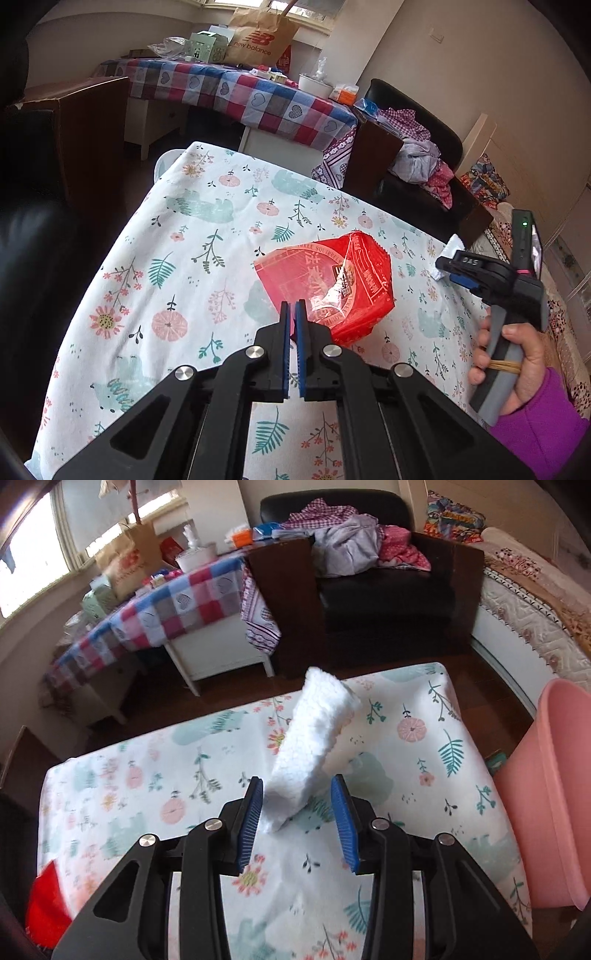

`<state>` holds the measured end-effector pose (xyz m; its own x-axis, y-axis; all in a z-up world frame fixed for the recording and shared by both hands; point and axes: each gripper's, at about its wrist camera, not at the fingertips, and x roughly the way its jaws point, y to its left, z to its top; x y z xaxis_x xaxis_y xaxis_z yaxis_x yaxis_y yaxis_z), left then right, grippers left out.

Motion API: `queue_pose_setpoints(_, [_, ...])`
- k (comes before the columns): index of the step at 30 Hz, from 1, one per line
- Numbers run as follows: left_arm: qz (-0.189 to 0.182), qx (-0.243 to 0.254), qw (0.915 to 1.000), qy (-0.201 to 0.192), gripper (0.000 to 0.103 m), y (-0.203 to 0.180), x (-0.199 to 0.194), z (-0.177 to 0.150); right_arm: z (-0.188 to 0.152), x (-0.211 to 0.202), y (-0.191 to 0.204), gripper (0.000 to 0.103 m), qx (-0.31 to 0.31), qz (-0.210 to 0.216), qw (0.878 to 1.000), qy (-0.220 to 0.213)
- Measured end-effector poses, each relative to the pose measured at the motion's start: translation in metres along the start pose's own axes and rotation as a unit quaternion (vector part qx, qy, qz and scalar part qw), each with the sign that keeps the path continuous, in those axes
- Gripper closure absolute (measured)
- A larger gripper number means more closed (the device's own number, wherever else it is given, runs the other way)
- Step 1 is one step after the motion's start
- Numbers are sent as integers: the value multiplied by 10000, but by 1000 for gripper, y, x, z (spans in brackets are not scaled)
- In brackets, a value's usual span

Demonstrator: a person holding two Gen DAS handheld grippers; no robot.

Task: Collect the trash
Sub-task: 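Grasp the red bag with the left gripper while the right gripper grasps the white tissue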

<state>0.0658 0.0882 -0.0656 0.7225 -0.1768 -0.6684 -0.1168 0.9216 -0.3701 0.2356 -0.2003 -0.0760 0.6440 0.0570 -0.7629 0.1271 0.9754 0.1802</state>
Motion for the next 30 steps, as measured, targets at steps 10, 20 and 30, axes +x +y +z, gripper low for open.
queue_pose_setpoints(10, [58,107,9999,-42,101,-4,-1,0,-8,-11,1,84,-548,732,9956,214])
queue_pose_setpoints(20, [60,353,9991,-218,101,-21,-21,-5,-57,-89,-9,84,-1125,1303,9846,287])
queue_pose_setpoints(30, [3,639,9966,-512,101,-49,-61,-20,-99,-150,-24,84,-1520,1398,9784,34])
